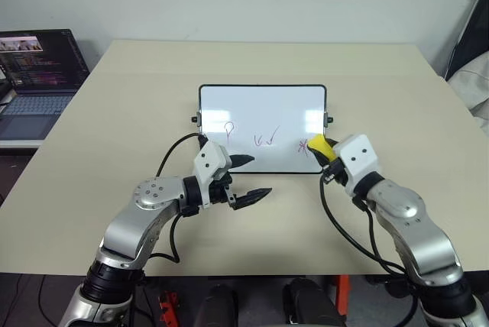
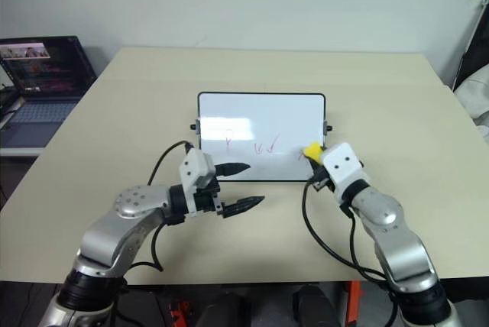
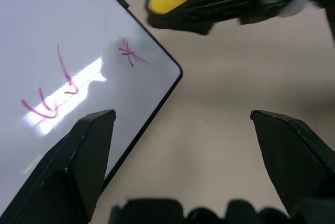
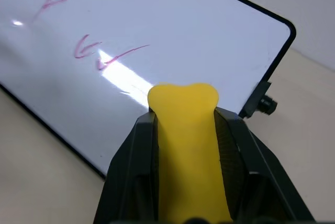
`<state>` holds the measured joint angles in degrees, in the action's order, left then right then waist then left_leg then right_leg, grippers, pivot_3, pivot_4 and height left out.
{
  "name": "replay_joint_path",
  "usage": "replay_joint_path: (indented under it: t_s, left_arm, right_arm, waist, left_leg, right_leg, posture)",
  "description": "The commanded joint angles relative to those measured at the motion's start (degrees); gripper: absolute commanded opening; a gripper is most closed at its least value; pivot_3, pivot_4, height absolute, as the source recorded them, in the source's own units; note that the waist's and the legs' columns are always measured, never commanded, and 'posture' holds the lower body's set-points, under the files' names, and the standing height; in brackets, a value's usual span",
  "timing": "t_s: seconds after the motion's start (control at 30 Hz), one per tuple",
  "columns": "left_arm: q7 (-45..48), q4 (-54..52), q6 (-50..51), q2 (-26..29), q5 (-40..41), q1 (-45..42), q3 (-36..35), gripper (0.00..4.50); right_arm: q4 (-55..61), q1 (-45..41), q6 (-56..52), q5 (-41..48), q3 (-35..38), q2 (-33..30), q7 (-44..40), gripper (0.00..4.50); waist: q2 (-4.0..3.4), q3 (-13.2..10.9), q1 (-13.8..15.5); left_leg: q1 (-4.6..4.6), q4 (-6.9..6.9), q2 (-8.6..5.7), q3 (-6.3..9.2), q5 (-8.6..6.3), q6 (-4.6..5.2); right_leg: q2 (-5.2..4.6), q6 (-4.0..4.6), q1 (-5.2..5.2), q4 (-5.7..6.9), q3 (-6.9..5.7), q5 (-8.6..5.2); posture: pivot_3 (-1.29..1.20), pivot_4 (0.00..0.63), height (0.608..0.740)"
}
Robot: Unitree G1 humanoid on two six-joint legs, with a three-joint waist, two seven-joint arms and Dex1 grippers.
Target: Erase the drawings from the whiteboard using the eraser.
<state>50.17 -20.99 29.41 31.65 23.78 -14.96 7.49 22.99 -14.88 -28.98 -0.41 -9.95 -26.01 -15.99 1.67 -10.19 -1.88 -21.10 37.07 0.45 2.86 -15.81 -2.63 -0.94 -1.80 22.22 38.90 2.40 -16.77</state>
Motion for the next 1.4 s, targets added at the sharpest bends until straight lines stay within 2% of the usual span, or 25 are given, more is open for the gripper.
replay_joint_path:
  t_s: [0.03, 0.17, 0.4, 0.7, 0.83, 1.03, 1.1, 1.3, 1.4]
  left_arm:
    - [1.04, -3.05, 0.63, 0.87, 1.40, -0.14, 0.07, 4.50]
    - [0.75, -3.59, 0.81, 0.94, 1.32, 0.41, 0.38, 4.50]
    - [-0.26, -3.70, 0.56, 0.55, 1.07, 1.48, 0.25, 4.50]
    - [0.09, -3.26, 0.53, 0.11, 1.21, 1.05, 1.08, 4.50]
    - [0.21, -3.14, 0.54, 0.03, 1.22, 0.98, 1.15, 4.50]
    - [0.26, -3.15, 0.62, 0.02, 1.33, 1.16, 1.00, 4.50]
    - [0.30, -3.14, 0.61, 0.00, 1.34, 1.19, 0.97, 4.50]
    - [0.57, -3.19, 0.77, 0.01, 1.50, 1.41, 1.05, 4.50]
    - [0.67, -3.06, 0.87, 0.07, 1.66, 1.54, 0.95, 4.50]
  right_arm:
    - [-5.07, -4.05, 6.06, -3.75, -1.53, 1.32, 0.96, 1.14]
    - [-10.19, -4.86, 9.37, -6.32, -4.18, 1.63, -1.25, 1.14]
    - [-8.63, -0.54, 2.17, -7.86, -6.37, -1.07, -7.32, 1.14]
    - [-12.24, -6.38, 7.60, -12.22, -2.78, 1.94, -0.19, 1.14]
    - [-12.36, -5.75, 3.67, -12.24, -5.46, 1.97, -4.77, 1.14]
    - [-8.80, -1.88, -3.53, -12.30, -7.68, -1.40, -12.06, 1.14]
    - [-8.77, -2.61, -3.53, -12.49, -7.10, -0.89, -11.65, 1.14]
    - [-12.10, -7.98, 3.20, -15.47, -3.85, 2.66, -2.65, 1.14]
    - [-13.01, -7.92, 2.52, -16.01, -4.72, 2.31, -3.48, 1.13]
  waist:
    - [-0.01, 0.00, 0.00]
    - [-0.01, 0.00, 0.06]
    - [0.02, 0.01, 0.11]
    - [0.02, 0.01, 0.04]
    - [0.02, 0.02, 0.00]
    - [0.06, 0.06, 0.02]
    - [0.07, 0.06, -0.01]
    - [0.07, 0.05, -0.05]
    - [0.07, 0.05, 0.03]
  left_leg:
    - [-0.02, -0.01, 0.02, -0.02, 0.00, 0.00]
    - [-0.15, -0.05, 0.03, 0.07, -0.01, 0.00]
    - [-0.02, 0.03, -0.01, 0.12, -0.01, 0.01]
    - [0.21, 0.15, 0.03, 0.02, 0.03, 0.01]
    - [0.18, 0.08, 0.02, 0.04, 0.03, 0.01]
    - [0.18, 0.06, 0.04, 0.08, 0.02, 0.02]
    - [0.22, 0.06, 0.02, 0.04, 0.02, 0.02]
    - [0.26, 0.17, 0.08, 0.01, 0.12, 0.06]
    - [0.22, 0.17, 0.05, 0.01, 0.14, 0.06]
  right_leg:
    - [0.00, 0.01, 0.04, -0.01, 0.02, 0.00]
    - [-0.11, 0.04, 0.09, -0.10, 0.00, -0.03]
    - [-0.16, 0.03, -0.07, -0.03, -0.02, -0.03]
    - [-0.06, 0.03, -0.21, 0.07, 0.00, 0.06]
    - [-0.05, 0.04, -0.18, 0.06, 0.03, 0.07]
    - [-0.12, 0.05, -0.20, 0.01, 0.02, 0.06]
    - [-0.12, 0.04, -0.23, 0.02, 0.00, 0.06]
    - [-0.07, 0.00, -0.23, 0.05, -0.01, 0.15]
    - [0.01, 0.05, -0.21, 0.04, 0.00, 0.19]
  posture:
    - [0.00, 0.150, 0.740]
    - [0.00, 0.150, 0.740]
    - [0.00, 0.150, 0.740]
    - [0.00, 0.150, 0.740]
    - [0.00, 0.150, 0.740]
    - [0.00, 0.150, 0.740]
    - [0.00, 0.150, 0.740]
    - [0.00, 0.150, 0.740]
    - [0.00, 0.150, 0.740]
